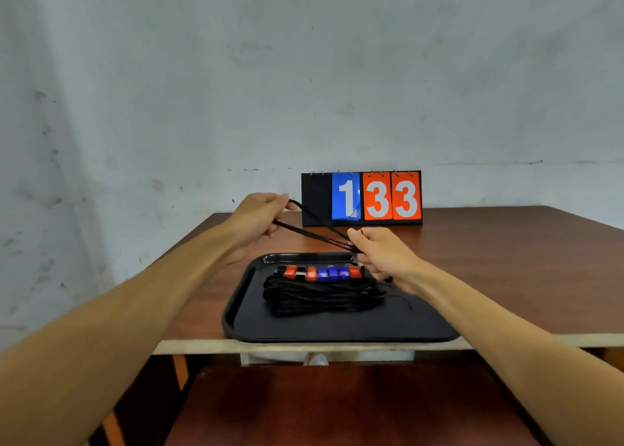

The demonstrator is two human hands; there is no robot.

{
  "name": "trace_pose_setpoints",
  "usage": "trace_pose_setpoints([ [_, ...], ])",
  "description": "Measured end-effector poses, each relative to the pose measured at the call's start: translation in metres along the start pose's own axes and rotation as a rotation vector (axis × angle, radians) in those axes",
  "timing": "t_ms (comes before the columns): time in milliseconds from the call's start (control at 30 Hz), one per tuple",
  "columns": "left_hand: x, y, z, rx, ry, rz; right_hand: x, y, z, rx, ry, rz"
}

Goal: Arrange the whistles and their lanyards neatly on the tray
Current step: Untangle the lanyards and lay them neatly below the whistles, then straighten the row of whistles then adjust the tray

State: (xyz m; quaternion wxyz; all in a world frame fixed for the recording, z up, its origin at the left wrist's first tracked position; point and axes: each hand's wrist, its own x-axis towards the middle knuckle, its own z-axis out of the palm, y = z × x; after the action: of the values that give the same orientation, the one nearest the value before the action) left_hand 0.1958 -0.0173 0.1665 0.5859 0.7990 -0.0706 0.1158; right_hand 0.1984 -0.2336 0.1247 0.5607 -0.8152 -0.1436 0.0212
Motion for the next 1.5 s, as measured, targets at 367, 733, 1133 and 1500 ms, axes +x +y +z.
trace_pose_setpoints([
  [367, -0.018, -0.013, -0.003, 0.068, 0.234, 0.051, -0.017, 0.000, -0.018, -0.061, -0.078, -0.022],
  [733, -0.040, -0.033, -0.011, 0.587, -0.037, 0.243, -0.031, 0.023, -0.029, -0.295, -0.081, -0.098],
  [1133, -0.054, -0.080, -0.020, 0.761, -0.332, 0.171, -0.026, 0.063, -0.023, -0.444, -0.090, -0.129],
  [1500, -0.045, -0.102, -0.014, 0.725, -0.078, 0.120, -0.016, 0.065, -0.009, -0.629, 0.019, -0.193],
])
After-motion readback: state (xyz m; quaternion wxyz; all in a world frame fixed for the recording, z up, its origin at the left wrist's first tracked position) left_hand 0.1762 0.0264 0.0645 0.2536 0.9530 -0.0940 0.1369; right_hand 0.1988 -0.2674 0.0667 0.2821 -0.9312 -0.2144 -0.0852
